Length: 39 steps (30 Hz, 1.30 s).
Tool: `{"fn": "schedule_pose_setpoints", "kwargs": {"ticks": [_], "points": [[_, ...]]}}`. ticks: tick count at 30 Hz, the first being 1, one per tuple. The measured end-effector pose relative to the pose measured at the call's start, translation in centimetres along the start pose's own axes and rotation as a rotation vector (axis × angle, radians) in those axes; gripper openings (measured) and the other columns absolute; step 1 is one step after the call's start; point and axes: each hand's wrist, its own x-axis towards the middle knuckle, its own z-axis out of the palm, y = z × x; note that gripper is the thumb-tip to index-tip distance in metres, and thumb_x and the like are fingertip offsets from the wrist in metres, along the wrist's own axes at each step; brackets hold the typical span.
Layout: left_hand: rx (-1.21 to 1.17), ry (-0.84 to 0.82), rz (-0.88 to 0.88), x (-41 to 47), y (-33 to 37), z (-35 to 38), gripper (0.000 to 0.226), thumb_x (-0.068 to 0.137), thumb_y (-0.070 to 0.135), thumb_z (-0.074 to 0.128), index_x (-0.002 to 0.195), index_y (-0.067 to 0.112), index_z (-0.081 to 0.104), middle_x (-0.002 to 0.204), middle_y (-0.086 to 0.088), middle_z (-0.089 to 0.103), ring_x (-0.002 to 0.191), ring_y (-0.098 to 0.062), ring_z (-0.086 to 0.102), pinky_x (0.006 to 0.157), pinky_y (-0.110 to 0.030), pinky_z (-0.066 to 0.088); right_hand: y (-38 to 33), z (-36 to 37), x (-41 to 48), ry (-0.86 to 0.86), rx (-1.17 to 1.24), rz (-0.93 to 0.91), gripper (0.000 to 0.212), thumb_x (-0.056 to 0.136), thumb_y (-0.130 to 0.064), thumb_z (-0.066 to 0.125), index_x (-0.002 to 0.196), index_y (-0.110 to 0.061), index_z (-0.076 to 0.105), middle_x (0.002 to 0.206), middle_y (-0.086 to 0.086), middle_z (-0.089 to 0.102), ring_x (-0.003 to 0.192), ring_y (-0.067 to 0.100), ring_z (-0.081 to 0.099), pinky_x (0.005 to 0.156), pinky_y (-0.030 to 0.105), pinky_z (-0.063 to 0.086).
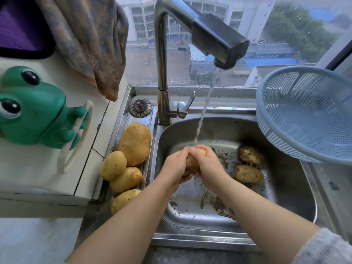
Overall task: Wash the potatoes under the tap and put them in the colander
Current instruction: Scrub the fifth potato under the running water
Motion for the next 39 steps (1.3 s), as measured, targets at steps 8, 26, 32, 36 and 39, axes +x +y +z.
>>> {"fn": "schedule_pose_setpoints", "kwargs": {"ticks": [8,26,32,36,39], "points": [[-0.008,-0.209,0.064,-0.2,-0.4,-0.7,0.021,0.095,0.024,0.057,0.115,0.022,0.064,0.096,-0.005,0.066,0.077,-0.014,0.062,0.052,-0.019,0.049,-0.7,-1.2,-0.1,-0.115,0.094,0.049,0.028,0.104,-0.024,0.039,0.127,-0.014,0.052,0.123,0.018,0.055,0.107,0.031,0.06,0.088,0.044,0.055],[-0.024,-0.082,0.155,-0.2,-0.2,-1.9,0.022,0.097,0.036,0.052,0.113,0.025,0.062,0.106,-0.011,0.064,0.088,-0.021,0.062,0.054,-0.023,0.048,-2.6,-0.8,-0.2,-0.304,0.078,0.068,0.034,0.1,-0.013,0.049,0.134,-0.013,0.047,0.125,0.019,0.053,0.112,0.033,0.058,0.092,0.042,0.053],[0.102,-0.008,0.082,0.3,0.1,-1.6,0.033,0.101,0.045,0.038,0.11,0.021,0.059,0.104,-0.016,0.063,0.086,-0.026,0.066,0.053,-0.026,0.047,-1.7,-1.5,-0.1,-0.248,-0.186,-0.041,0.035,0.092,-0.02,0.063,0.125,-0.023,0.051,0.122,0.012,0.053,0.109,0.027,0.06,0.09,0.04,0.056],[0.304,-0.059,0.223,-0.2,0.0,-0.9,0.031,0.101,0.037,0.039,0.12,0.016,0.053,0.095,-0.01,0.066,0.065,-0.017,0.065,0.048,-0.022,0.044,-1.6,-0.7,0.5,-0.061,-0.065,0.005,0.013,0.097,-0.027,0.053,0.102,-0.023,0.064,0.116,0.014,0.061,0.103,0.028,0.062,0.078,0.038,0.059],[0.356,-0.139,0.252,-0.4,-0.3,-0.9,0.039,0.093,0.029,0.059,0.128,0.022,0.041,0.106,-0.007,0.06,0.066,-0.012,0.064,0.053,-0.021,0.047,-1.9,-0.6,0.5,0.002,0.061,0.099,0.023,0.1,-0.027,0.047,0.094,-0.016,0.066,0.108,0.017,0.063,0.098,0.031,0.064,0.068,0.037,0.058]]}}
